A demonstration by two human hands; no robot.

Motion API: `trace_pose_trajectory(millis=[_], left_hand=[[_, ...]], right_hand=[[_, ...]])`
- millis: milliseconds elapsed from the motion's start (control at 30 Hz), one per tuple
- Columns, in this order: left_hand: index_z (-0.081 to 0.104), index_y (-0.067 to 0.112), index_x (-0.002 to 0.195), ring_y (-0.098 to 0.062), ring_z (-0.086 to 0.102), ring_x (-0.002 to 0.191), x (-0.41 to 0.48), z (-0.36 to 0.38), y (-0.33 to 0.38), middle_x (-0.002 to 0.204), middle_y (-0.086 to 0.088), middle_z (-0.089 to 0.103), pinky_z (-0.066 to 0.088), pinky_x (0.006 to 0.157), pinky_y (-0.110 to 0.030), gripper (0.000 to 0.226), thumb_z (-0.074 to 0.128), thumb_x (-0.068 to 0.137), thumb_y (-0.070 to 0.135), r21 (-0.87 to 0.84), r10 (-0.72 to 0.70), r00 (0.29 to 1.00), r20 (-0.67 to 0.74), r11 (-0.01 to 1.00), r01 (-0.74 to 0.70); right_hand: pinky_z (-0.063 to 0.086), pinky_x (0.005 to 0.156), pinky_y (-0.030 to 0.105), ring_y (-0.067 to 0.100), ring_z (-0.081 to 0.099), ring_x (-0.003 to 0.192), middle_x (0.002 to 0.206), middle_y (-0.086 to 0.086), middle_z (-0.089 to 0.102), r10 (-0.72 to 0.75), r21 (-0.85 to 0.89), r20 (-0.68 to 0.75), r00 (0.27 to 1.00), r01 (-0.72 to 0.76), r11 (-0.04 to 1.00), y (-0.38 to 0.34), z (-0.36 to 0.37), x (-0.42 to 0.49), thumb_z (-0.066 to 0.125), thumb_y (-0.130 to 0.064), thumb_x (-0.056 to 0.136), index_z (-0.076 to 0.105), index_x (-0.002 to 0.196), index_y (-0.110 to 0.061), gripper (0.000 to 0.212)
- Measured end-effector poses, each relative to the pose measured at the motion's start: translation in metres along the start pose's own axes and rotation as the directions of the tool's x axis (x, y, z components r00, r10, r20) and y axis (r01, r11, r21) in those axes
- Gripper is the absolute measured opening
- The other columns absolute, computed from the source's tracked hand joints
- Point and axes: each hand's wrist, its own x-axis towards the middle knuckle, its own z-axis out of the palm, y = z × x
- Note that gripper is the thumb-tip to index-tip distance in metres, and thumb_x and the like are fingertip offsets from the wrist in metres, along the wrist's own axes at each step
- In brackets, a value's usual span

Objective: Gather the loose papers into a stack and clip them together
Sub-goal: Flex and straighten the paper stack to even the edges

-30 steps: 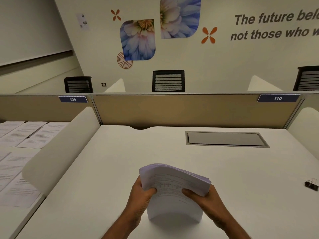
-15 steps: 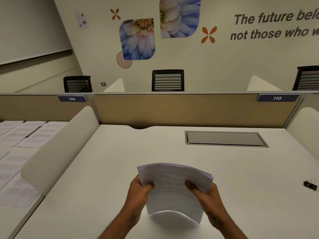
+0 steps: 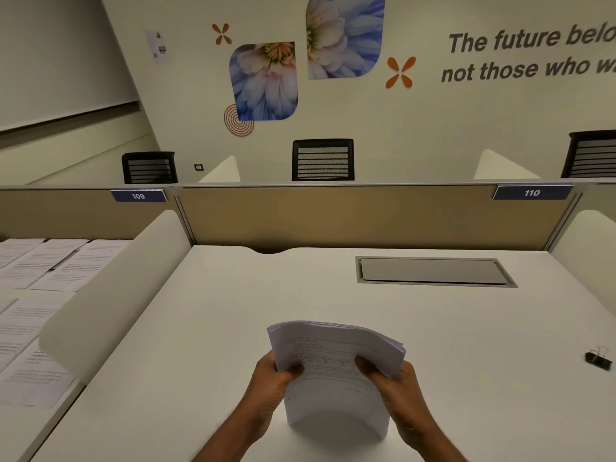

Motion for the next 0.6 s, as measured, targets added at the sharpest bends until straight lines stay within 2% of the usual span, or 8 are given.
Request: trace_pose_trajectory(millis=[100,200,267,333,400,500,533,600], left_hand=[[0.079,0.031,0.108,-0.005,0.074,0.098,0.000,-0.010,0.004,0.110,0.009,0.080,0.053,0.077,-0.015,0.022,0.072,0.093,0.017,0.090,-0.002,0.992,0.123,0.996,-0.010],[0.079,0.028,0.112,-0.011,0.074,0.104,0.002,-0.022,0.001,0.114,0.006,0.080,0.059,0.088,-0.024,0.021,0.074,0.091,0.028,0.208,-0.043,0.969,0.242,0.978,-0.008],[0.079,0.024,0.112,-0.017,0.074,0.106,0.002,-0.028,-0.004,0.112,0.002,0.080,0.059,0.093,-0.030,0.026,0.077,0.088,0.033,0.268,-0.077,0.961,0.267,0.963,0.002],[0.081,0.020,0.108,-0.019,0.073,0.105,0.003,-0.034,-0.008,0.110,-0.002,0.081,0.058,0.093,-0.033,0.029,0.081,0.083,0.035,0.273,-0.093,0.966,0.242,0.962,0.024],[0.079,0.012,0.111,-0.028,0.073,0.107,0.003,-0.039,-0.013,0.110,-0.009,0.080,0.059,0.092,-0.038,0.040,0.084,0.078,0.033,0.173,-0.090,0.973,0.215,0.984,0.053],[0.071,0.000,0.121,-0.037,0.071,0.114,0.004,-0.033,-0.020,0.119,-0.020,0.076,0.059,0.096,-0.044,0.046,0.083,0.079,0.014,-0.142,-0.077,0.980,0.182,0.984,0.104],[0.069,0.000,0.122,-0.036,0.073,0.110,0.002,-0.026,-0.023,0.119,-0.021,0.076,0.060,0.095,-0.045,0.044,0.079,0.079,0.006,-0.260,-0.070,0.984,0.163,0.959,0.111],[0.067,0.003,0.119,-0.031,0.078,0.096,-0.001,-0.010,-0.029,0.112,-0.019,0.078,0.064,0.083,-0.044,0.045,0.074,0.075,-0.007,-0.431,-0.065,0.991,0.115,0.896,0.109]], right_hand=[[0.062,0.073,0.033,0.020,0.075,0.086,0.097,0.008,0.081,0.028,0.038,-0.008,1.000,-0.028,0.999,-0.005,-0.004,0.000,0.082,-0.040,0.081,0.082,0.101,-0.032,0.022],[0.061,0.067,0.028,0.020,0.078,0.083,0.097,0.011,0.081,0.027,0.132,-0.035,0.999,-0.022,0.991,-0.013,-0.011,0.002,0.082,-0.040,0.072,0.083,0.100,-0.024,0.032],[0.062,0.069,0.033,0.023,0.078,0.084,0.100,0.013,0.081,0.037,0.217,-0.070,0.997,-0.021,0.976,-0.017,-0.016,0.003,0.082,-0.034,0.073,0.083,0.101,-0.021,0.031],[0.064,0.071,0.039,0.024,0.078,0.083,0.101,0.013,0.081,0.059,0.317,-0.113,0.992,-0.020,0.948,-0.020,-0.021,0.003,0.081,-0.026,0.075,0.083,0.099,-0.020,0.025],[0.065,0.069,0.039,0.024,0.079,0.083,0.103,0.011,0.081,0.083,0.422,-0.152,0.985,-0.011,0.907,-0.021,-0.025,0.002,0.078,-0.019,0.077,0.081,0.103,-0.017,0.026],[0.064,0.074,0.044,0.027,0.078,0.090,0.111,0.012,0.079,0.136,0.558,-0.186,0.973,-0.010,0.830,-0.020,-0.029,-0.001,0.075,-0.013,0.083,0.073,0.118,-0.012,0.034],[0.064,0.079,0.047,0.030,0.077,0.094,0.114,0.013,0.078,0.160,0.593,-0.192,0.968,-0.015,0.805,-0.018,-0.029,-0.001,0.074,-0.011,0.086,0.072,0.121,-0.012,0.035],[0.063,0.083,0.052,0.033,0.077,0.097,0.116,0.015,0.078,0.209,0.658,-0.193,0.959,-0.032,0.752,-0.015,-0.028,-0.002,0.071,-0.008,0.090,0.070,0.123,-0.011,0.033]])
